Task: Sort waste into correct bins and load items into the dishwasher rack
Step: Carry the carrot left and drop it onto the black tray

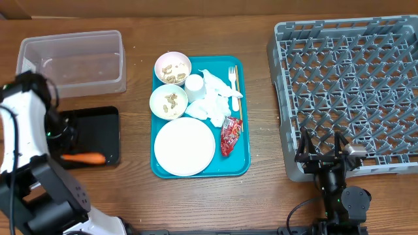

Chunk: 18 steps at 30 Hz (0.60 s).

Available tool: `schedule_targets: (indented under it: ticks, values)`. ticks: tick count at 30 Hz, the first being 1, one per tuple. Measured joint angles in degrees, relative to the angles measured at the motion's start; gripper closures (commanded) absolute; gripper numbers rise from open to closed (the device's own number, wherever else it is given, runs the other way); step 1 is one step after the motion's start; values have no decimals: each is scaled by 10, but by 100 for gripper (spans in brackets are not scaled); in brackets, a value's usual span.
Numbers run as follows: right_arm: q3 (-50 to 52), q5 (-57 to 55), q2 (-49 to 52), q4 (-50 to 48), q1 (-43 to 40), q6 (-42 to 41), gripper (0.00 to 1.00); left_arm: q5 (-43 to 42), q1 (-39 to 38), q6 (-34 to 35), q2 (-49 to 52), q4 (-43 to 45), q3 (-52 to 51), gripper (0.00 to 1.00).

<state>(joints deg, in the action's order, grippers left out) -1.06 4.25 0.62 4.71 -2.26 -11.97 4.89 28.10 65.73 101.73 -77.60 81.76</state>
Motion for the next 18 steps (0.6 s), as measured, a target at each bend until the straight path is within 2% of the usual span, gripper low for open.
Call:
schedule_targets:
  ticks: [4, 10, 13, 16, 18]
  values:
    - [0, 0, 0, 0, 0, 0, 0, -9, 45, -22, 0, 37, -48, 57]
    - [0, 0, 0, 0, 0, 0, 0, -26, 54, -90, 0, 40, -52, 57]
    - [0, 0, 0, 0, 0, 0, 0, -47, 54, -144, 0, 5, -12, 56]
    - [0, 0, 0, 1, 0, 0, 0, -73, 46, -214, 0, -47, 80, 55]
    - [0, 0, 0, 0, 0, 0, 0, -97, 13, -270, -4, -74, 145, 52]
